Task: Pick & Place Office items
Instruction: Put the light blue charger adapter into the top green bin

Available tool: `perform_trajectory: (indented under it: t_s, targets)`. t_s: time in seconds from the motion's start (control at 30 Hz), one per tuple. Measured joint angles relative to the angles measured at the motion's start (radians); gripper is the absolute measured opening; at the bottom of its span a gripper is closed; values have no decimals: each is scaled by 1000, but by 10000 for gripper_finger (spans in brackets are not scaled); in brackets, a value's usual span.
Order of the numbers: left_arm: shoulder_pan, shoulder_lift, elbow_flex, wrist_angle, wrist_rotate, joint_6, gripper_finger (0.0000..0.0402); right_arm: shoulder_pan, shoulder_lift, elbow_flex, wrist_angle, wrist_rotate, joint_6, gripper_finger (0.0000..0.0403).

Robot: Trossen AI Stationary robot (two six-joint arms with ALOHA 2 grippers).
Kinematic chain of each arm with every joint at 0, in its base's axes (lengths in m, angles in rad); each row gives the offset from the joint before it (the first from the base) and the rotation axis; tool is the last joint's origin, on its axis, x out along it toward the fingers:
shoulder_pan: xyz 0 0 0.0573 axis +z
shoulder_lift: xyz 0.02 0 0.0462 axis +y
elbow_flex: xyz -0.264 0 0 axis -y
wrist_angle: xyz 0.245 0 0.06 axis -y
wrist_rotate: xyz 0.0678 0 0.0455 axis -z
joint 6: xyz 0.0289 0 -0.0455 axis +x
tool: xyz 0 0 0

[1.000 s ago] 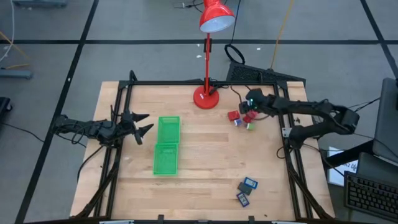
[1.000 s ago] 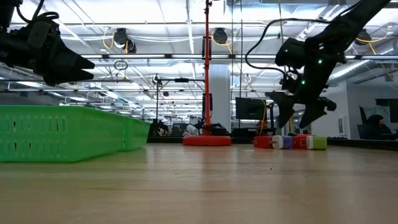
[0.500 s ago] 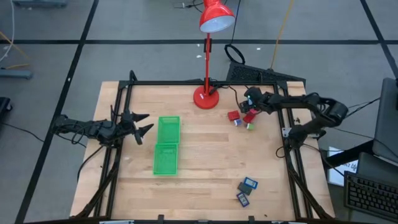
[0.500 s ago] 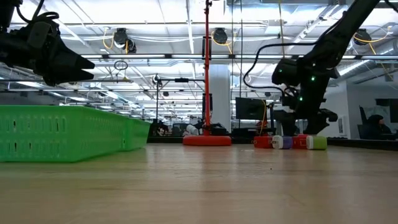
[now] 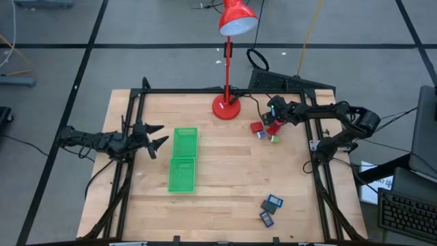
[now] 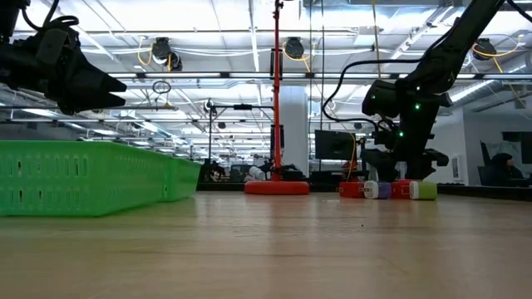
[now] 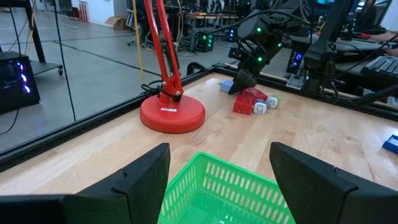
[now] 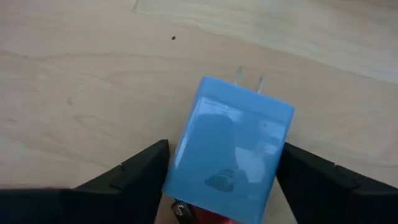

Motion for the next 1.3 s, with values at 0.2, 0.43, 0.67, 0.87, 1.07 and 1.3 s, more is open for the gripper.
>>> perform_trajectory:
  t_s: [0.2,0.43,0.67,0.87,1.07,1.3]
  targets:
    - [0,0,0,0,0,0,273,0,-1,0,-1,-3,-40,223]
    - [0,0,0,0,0,0,274,0,-22,-2,25,0,-145,233]
    - [0,0,0,0,0,0,274,1,-184,-2,53,-68,-198,216]
    - [0,0,0,3,0,0,273,61,-341,-1,58,-157,-221,226]
    - [0,0,0,7,-1,-5,274,180,-408,-1,118,-226,-348,217]
    - [0,0,0,147,-2,-70,274,355,-401,-1,244,-363,-435,225]
